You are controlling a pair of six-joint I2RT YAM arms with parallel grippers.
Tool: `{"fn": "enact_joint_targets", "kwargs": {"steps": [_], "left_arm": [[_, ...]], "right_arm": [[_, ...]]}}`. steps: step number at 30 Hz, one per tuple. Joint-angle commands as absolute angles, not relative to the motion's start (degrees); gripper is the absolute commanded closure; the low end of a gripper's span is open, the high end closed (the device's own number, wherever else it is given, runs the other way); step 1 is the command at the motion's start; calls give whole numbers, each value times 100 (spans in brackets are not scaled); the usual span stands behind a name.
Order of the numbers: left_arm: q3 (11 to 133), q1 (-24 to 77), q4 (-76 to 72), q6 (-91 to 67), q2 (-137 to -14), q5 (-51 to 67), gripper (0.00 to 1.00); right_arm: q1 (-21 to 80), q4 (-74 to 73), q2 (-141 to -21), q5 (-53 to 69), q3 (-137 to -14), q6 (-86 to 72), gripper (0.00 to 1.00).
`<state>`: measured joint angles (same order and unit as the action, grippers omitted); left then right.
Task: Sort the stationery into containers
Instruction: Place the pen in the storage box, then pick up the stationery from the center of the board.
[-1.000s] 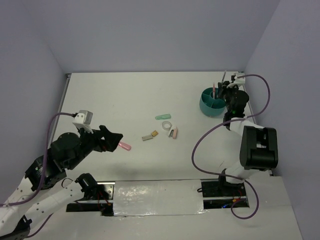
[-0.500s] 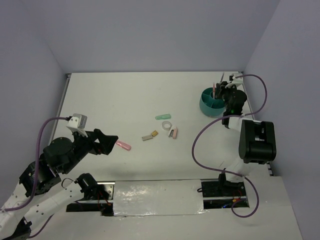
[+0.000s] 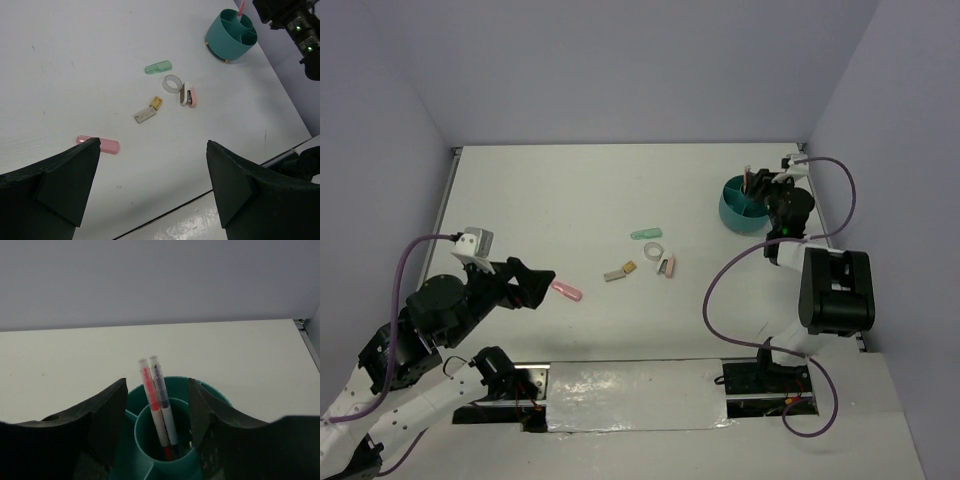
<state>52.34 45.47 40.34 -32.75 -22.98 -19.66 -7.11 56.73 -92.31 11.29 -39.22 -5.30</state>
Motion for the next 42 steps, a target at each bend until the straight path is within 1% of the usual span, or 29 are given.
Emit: {"fn": "enact_joint_targets", "kwargs": {"steps": [1, 2, 3, 4, 5, 6, 7, 8, 9, 10, 11, 13, 14, 17, 18, 19, 22, 25, 28, 33, 35, 36, 39, 42], "left_arm": [[5221, 4562, 3990, -3243, -2250, -2301, 1], [5238, 4509, 4060, -3426, -2285, -2686, 1], [5308, 4448, 4156, -3541, -2407, -2890, 1], [5343, 4369, 4392, -3777, -2487, -3100, 1], [5379, 4116, 4542, -3892, -2583, -3285, 1], [5466, 3931, 4683, -3989, -2819, -3531, 1], [5484, 3746, 4832, -4069, -2934, -3585, 1], [5502, 3292, 4860, -4122, -3023, -3603, 1], [5511, 3044, 4869, -4131, -3171, -3543, 1], [5502, 2832, 4869, -4122, -3234, -3490, 1], [5485, 2465, 4817, -4070, -3313, -3437, 1], [5467, 2172, 4755, -3956, -3331, -3253, 1], [5415, 1962, 4616, -3894, -3296, -3034, 1], [5300, 1741, 4352, -3665, -3200, -2708, 1], [5291, 1723, 4333, -3648, -3164, -2646, 1], [5282, 1714, 4324, -3630, -3147, -2602, 1], [5238, 1714, 4263, -3577, -3041, -2488, 1], [5186, 1714, 4157, -3498, -2918, -2330, 1], [5159, 1714, 4096, -3437, -2874, -2233, 1], [5150, 1723, 4025, -3331, -3023, -1987, 1], [5150, 1714, 4017, -3322, -3067, -1951, 1], [5150, 1723, 4017, -3305, -3067, -1942, 1], [5142, 1714, 3990, -3296, -3041, -1916, 1], [5133, 1714, 3973, -3287, -3041, -1907, 1]], "right_arm": [[-660, 5971, -8308, 1055, -3771, -878, 40], [-416, 5768, -7818, 794, -3779, -931, 38], [-230, 5487, -7570, 591, -3805, -879, 38], [-28, 4797, -7324, 354, -3936, -653, 36], [348, 4381, -6938, 56, -4059, -537, 2], [978, 3872, -6813, -696, -4235, -458, 0], [1289, 2919, -6725, -964, -4602, -440, 0], [1536, 2526, -6663, -1132, -4753, -448, 0], [1947, 2053, -6680, -1325, -4938, -553, 0], [2099, 1143, -6741, -1249, -5296, -780, 0], [2240, 681, -6828, -1152, -5500, -913, 0], [2854, -197, -7171, -1239, -5835, -1124, 0], [3309, -402, -7424, -1257, -6010, -1160, 0], [3997, -1290, -7900, -1265, -6345, -1072, 2], [4199, -1597, -8284, -1283, -6546, -985, 3], [4514, -1747, -8497, -1196, -6670, -950, 6], [4920, -2012, -9269, -1011, -6995, -800, 11], [5018, -1987, -9771, -1107, -7154, -878, 12], [4983, -1899, -10010, -1528, -7224, -1011, 12], [4668, -2073, -10476, -1714, -7522, -1037, 15], [4370, -1987, -10494, -1504, -7419, -1028, 18], [4299, -1856, -10468, -1225, -7374, -1011, 23], [4123, -1872, -10468, -1003, -7330, -958, 30], [4122, -1942, -10547, -818, -7348, -914, 33]]}}
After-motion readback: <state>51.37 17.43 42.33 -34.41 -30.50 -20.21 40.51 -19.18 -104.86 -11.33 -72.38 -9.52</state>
